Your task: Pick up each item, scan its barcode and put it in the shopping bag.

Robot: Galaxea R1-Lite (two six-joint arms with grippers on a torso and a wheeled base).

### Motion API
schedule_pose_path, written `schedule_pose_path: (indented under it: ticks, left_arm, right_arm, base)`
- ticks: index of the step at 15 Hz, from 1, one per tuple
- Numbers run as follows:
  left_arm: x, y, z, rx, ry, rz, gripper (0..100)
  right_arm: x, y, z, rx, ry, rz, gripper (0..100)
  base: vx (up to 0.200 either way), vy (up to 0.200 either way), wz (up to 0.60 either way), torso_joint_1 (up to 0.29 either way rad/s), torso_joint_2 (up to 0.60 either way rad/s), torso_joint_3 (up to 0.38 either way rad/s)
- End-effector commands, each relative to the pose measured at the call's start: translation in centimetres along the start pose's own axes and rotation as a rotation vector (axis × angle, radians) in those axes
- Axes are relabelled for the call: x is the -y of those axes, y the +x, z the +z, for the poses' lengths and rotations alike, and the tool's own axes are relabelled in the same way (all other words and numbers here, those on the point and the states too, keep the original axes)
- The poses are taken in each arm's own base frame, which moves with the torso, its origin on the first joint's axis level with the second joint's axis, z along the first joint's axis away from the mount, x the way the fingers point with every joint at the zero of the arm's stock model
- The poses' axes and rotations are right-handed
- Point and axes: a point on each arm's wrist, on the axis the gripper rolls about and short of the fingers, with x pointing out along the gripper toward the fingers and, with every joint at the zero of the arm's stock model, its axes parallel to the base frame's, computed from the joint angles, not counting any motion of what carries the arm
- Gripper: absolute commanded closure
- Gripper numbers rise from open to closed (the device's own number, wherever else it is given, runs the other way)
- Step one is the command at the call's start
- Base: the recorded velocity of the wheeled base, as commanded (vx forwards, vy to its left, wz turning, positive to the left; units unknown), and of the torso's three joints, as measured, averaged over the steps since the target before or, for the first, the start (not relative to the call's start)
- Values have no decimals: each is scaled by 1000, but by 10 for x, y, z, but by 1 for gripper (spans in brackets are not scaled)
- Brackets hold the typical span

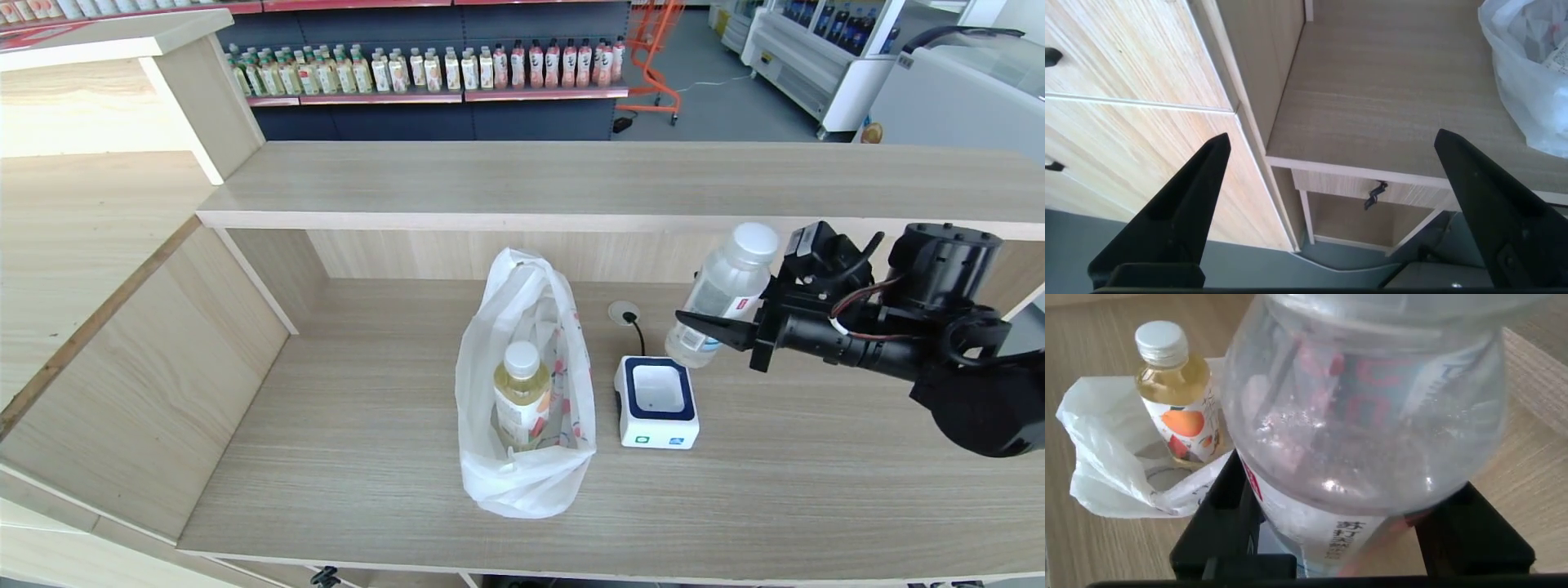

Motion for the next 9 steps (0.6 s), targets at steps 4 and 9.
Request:
schedule_pose_path:
  ticks: [4,9]
  left_arm:
    - [0,0,0,0,0,1,0]
    - [0,0,0,0,0,1,0]
  right_arm:
    - [-33,56,10,13,272,-57,100]
    - [-40,119,-4,42,338,-103,100]
  base:
    - [0,0,0,0,0,0]
    - [0,0,0,0,0,0]
